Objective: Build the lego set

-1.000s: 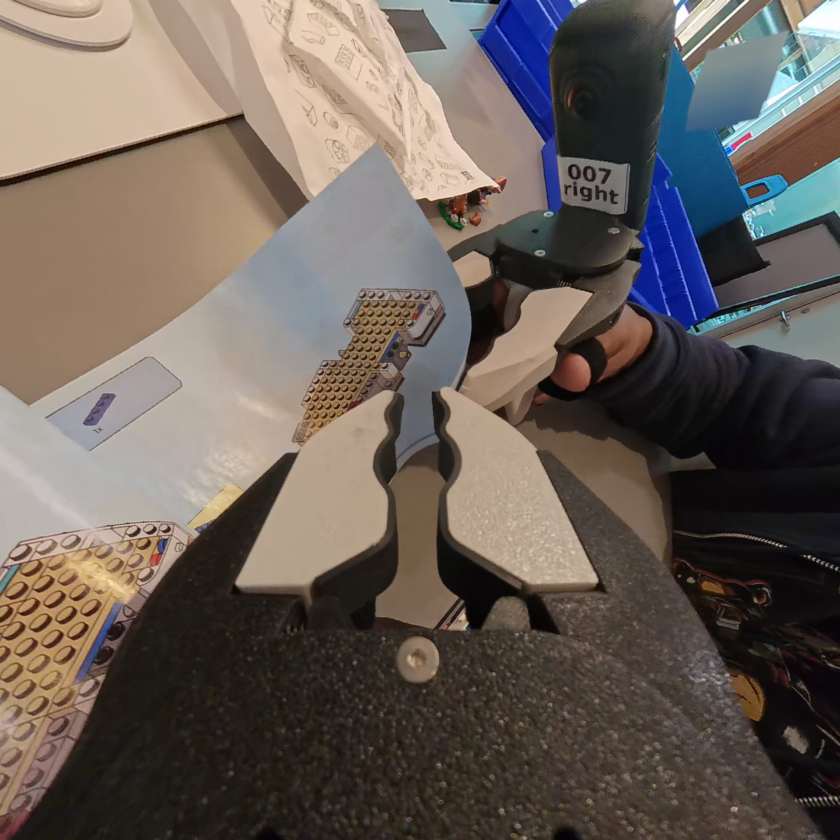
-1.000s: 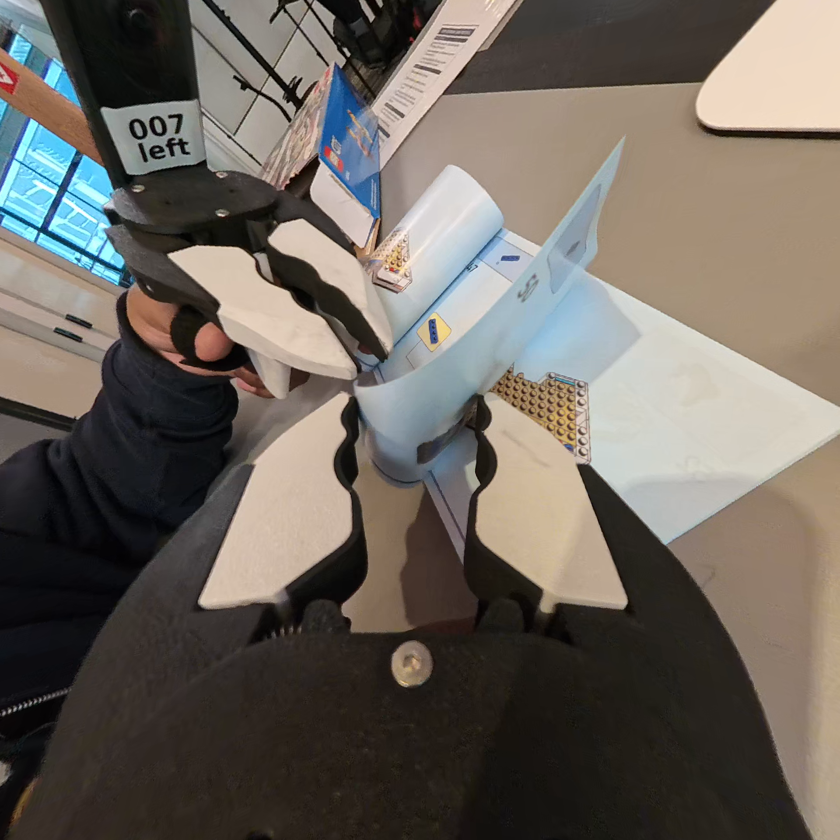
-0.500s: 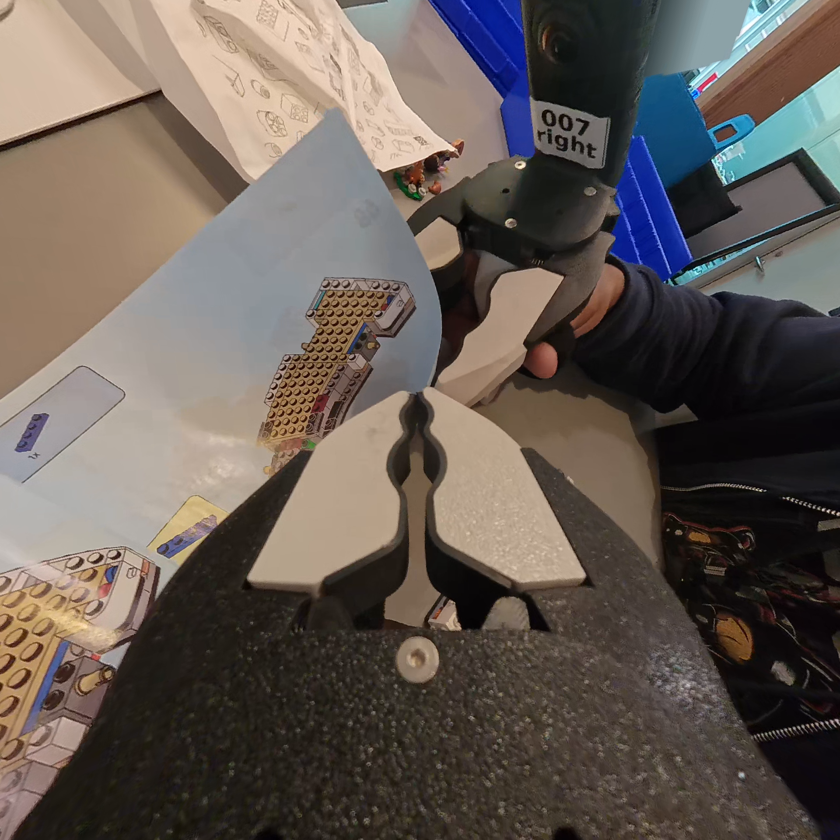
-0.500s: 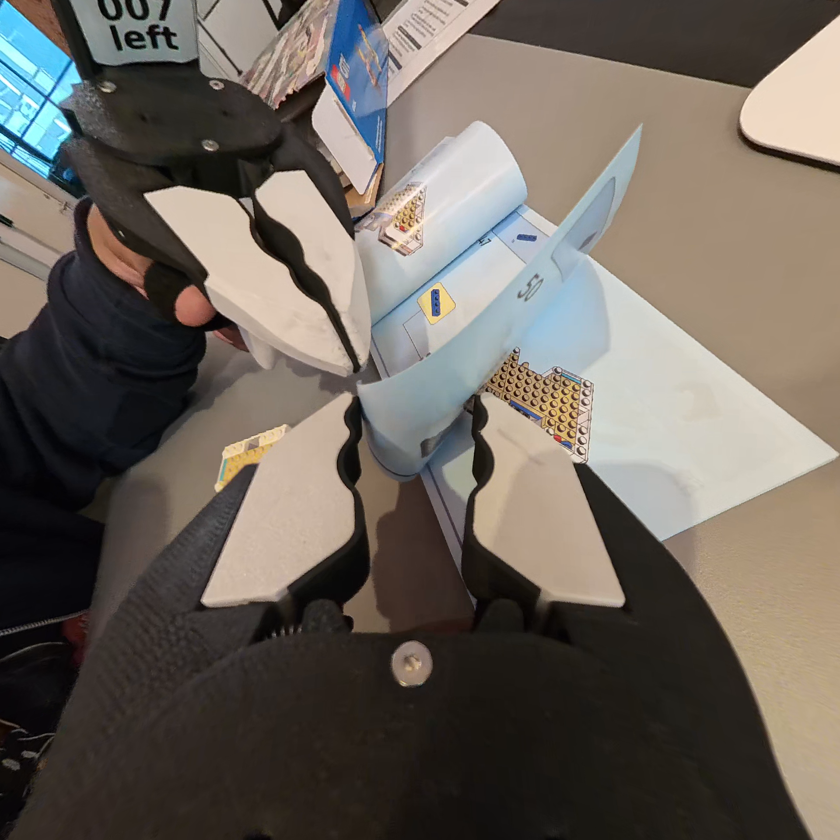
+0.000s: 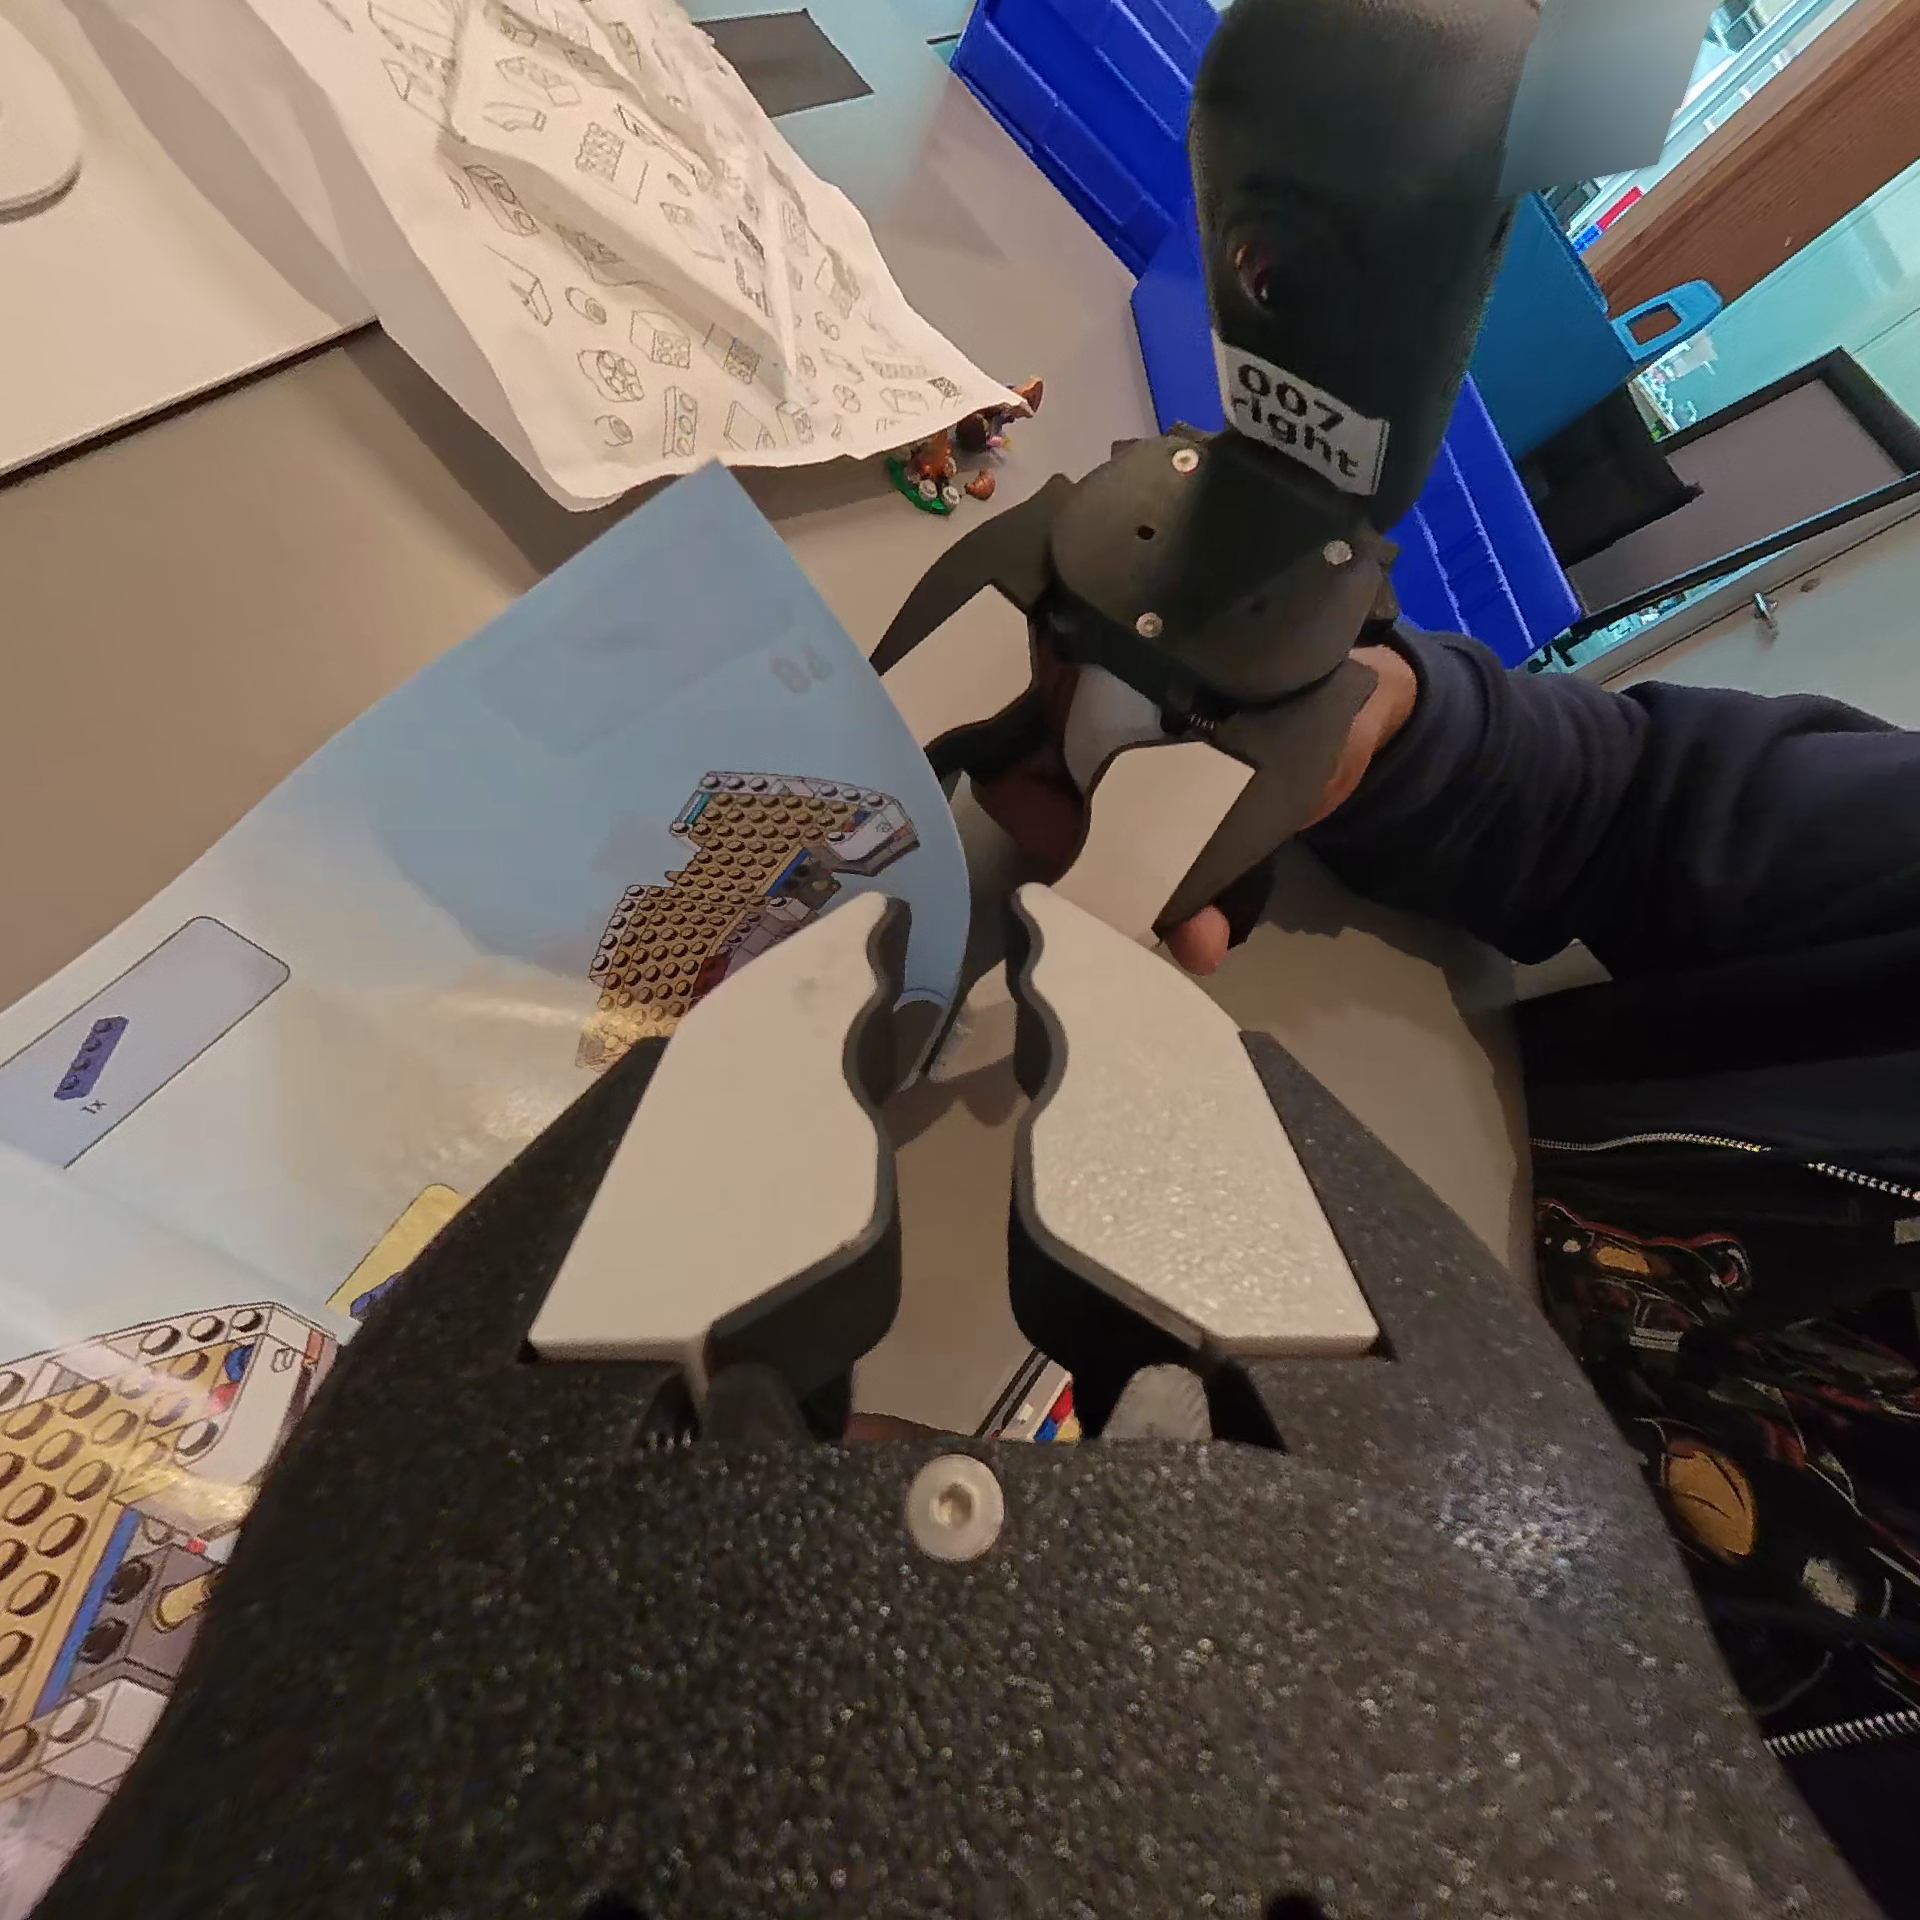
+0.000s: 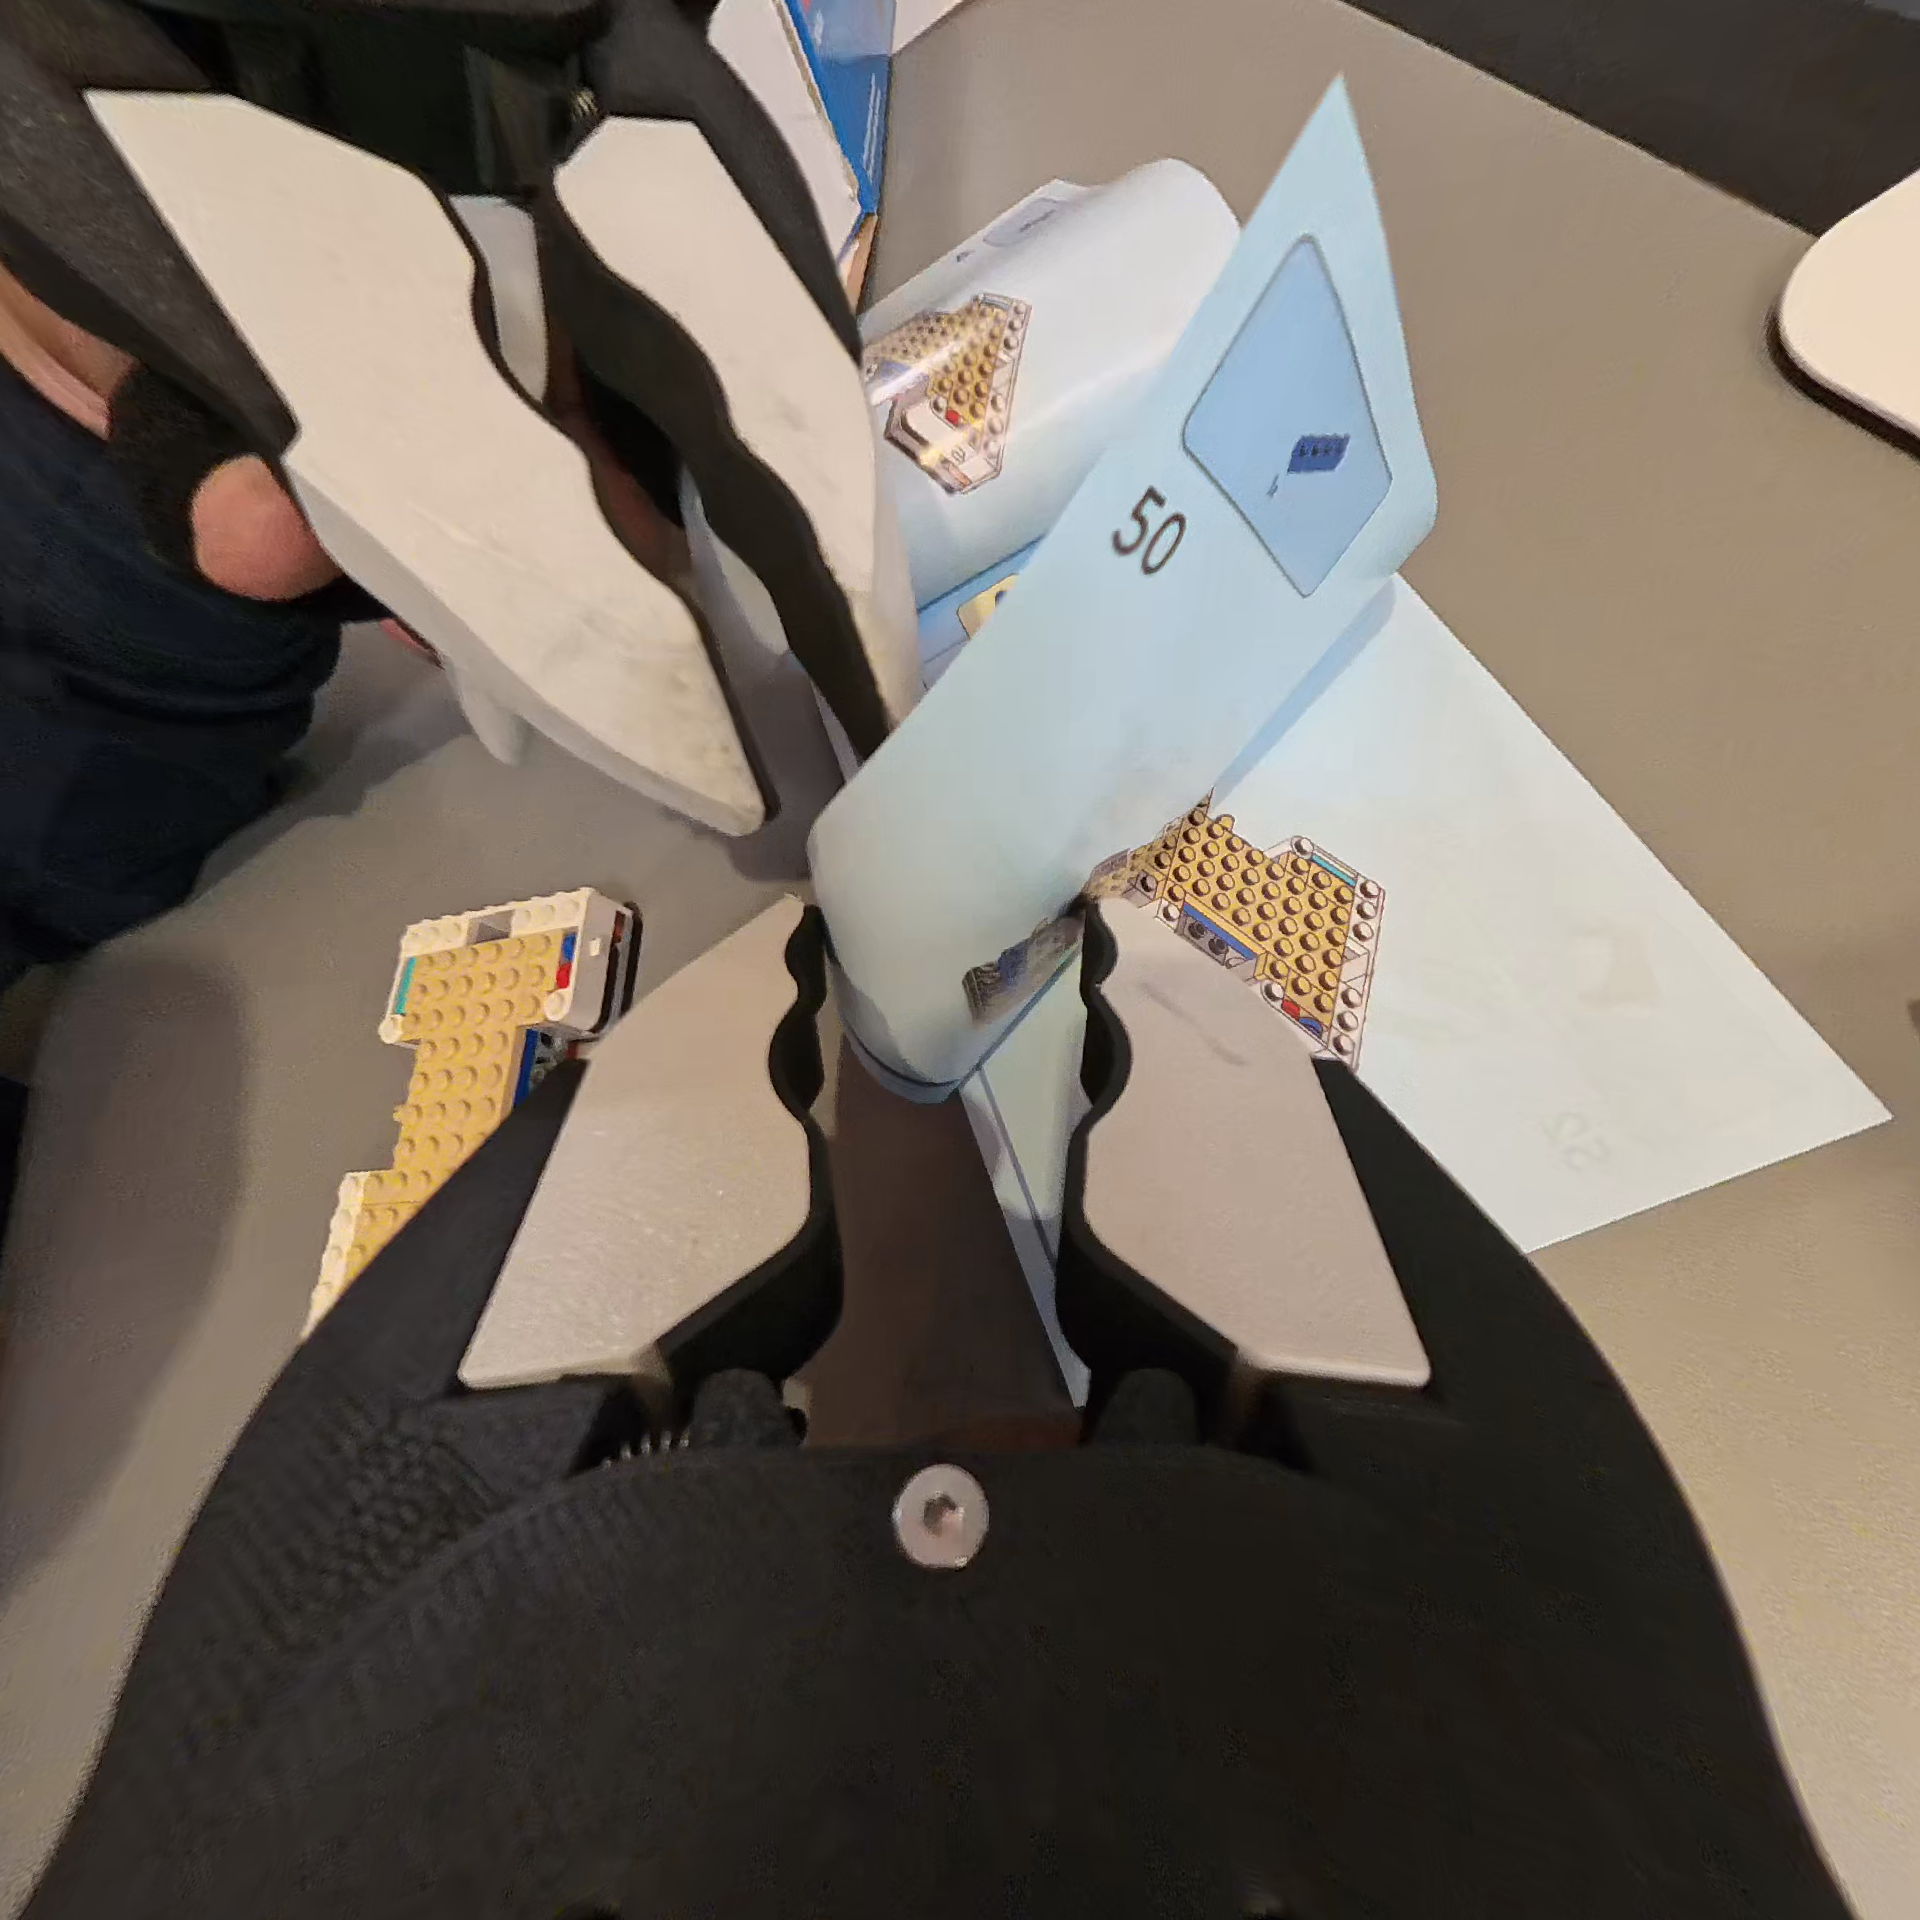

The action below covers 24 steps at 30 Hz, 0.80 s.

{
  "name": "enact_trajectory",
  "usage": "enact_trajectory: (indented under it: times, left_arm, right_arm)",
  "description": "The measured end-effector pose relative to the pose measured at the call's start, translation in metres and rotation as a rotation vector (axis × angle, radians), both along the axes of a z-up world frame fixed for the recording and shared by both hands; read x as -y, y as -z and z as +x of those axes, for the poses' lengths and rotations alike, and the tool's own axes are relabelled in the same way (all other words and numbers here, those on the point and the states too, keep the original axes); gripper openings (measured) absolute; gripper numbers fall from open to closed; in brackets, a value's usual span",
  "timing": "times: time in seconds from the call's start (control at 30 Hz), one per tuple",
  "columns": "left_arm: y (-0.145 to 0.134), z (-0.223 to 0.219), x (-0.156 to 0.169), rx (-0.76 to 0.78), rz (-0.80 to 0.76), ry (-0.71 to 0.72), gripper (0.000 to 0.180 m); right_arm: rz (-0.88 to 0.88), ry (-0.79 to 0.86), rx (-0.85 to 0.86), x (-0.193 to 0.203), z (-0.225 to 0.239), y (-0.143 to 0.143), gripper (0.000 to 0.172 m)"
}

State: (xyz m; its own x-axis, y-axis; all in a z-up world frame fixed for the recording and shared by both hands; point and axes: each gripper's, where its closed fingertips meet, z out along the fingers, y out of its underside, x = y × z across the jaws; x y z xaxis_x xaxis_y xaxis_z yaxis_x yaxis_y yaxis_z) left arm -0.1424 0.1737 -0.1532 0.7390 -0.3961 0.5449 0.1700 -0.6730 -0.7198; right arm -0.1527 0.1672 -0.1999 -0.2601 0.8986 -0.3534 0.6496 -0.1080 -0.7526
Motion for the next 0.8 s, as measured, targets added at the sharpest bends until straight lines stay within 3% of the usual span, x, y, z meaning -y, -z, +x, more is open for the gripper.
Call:
enact_trajectory:
  times: [0.37,0.63,0.8]
  left_arm:
    - [0.0019,0.0016,0.0004,0.021,0.013,0.018,0.0]
    - [0.0038,0.0011,0.0001,0.03,0.011,0.019,0.0]
    - [0.0018,-0.0002,-0.0005,0.039,0.016,0.013,0.01]
  right_arm:
    - [0.028,-0.024,0.006,-0.0013,0.0014,0.0005,0.047]
    - [0.026,-0.032,0.009,-0.0005,0.002,0.0022,0.047]
    - [0.025,-0.035,0.008,-0.0002,0.0021,0.0019,0.047]
